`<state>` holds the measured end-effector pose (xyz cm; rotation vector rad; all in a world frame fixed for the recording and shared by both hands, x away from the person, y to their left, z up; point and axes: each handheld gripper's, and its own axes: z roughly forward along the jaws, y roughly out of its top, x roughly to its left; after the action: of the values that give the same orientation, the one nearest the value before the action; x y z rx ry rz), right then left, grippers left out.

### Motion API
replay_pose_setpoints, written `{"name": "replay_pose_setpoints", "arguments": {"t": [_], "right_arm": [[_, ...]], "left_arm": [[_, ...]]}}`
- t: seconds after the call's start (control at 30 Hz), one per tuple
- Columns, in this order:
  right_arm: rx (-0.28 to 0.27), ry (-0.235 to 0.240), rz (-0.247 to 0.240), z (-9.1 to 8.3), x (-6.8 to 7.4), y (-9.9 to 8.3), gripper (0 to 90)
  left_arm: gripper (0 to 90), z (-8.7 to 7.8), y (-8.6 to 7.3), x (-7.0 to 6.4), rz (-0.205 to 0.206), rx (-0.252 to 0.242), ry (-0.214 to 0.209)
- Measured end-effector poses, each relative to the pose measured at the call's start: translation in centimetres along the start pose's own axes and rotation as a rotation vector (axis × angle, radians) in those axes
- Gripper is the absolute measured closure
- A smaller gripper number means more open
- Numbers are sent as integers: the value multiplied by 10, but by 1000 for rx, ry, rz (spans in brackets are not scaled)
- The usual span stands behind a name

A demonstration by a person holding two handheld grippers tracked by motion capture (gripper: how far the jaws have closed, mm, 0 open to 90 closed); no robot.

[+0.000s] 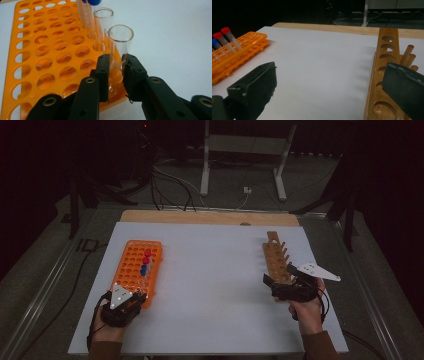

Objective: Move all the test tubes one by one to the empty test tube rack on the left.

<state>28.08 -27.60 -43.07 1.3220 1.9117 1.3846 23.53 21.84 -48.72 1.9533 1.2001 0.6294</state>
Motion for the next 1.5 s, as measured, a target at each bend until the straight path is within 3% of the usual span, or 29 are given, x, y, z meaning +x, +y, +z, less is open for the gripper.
{"name": "replay_pose_setpoints", "arguments": {"t": [0.13,0.37,0.5,0.67,0.8,1.03,1.27,1.5], "right_arm": [[-1,8,-6,0,0,-1,0],[-26,32,-25,-2,0,-2,0],[-32,42,-41,-1,0,-4,0],[-33,33,-79,-3,2,-7,0],[-42,26,-105,-5,4,-9,0],[-79,37,-122,-8,3,-14,0],[-96,28,-125,-10,-3,-22,0],[-108,23,-148,-13,-1,-22,0]], "left_arm": [[676,-5,1,3,-18,-28,-16],[545,-30,11,7,-46,-206,-70],[451,-41,18,8,-43,-309,-50],[328,-43,25,13,-92,-379,-41],[249,-42,30,15,-115,-395,-8],[98,-42,34,22,-164,-407,13],[15,-41,33,28,-213,-412,33],[5,-37,33,25,-190,-376,59]]}}
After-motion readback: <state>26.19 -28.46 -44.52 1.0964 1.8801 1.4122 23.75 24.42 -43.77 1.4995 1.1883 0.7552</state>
